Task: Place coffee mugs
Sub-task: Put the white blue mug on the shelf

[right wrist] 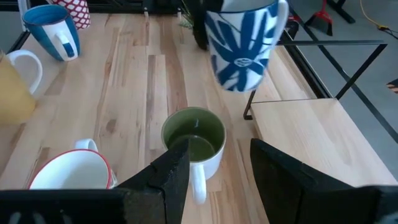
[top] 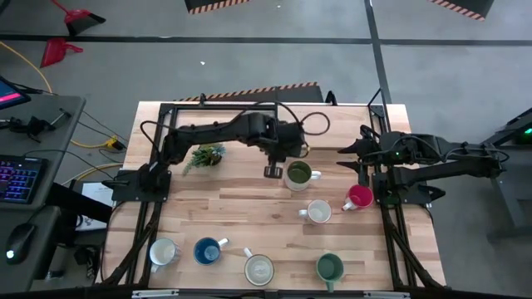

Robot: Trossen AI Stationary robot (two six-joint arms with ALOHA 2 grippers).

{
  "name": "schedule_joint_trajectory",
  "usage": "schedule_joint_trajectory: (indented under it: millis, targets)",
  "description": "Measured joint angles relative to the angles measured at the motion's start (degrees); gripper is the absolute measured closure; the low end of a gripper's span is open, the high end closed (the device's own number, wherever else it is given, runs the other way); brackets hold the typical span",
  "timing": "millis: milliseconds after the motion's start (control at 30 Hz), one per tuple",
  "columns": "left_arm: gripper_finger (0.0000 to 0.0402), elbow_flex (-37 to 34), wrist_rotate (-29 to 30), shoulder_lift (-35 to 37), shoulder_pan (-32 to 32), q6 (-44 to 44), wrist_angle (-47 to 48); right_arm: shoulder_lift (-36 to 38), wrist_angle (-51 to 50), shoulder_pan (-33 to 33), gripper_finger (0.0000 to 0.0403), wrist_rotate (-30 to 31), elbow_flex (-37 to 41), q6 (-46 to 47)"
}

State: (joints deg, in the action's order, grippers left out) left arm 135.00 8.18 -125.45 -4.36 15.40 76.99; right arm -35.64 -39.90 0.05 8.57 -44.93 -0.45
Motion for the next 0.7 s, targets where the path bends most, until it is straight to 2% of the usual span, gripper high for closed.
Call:
schedule_joint_trajectory:
  millis: [467, 700]
  targets:
    - [0.0391, -0.2, -3.54, 0.05, 2.0, -6.18, 9.04, 0.0, -0.18, 0.0, 0.0245, -0.65, 0.0, 0.61]
    - [0.0391, -7.47, -5.93, 0.15, 4.95, -7.38, 5.22, 0.0, -0.12, 0.0, 0.0245, -0.65, 0.0, 0.51]
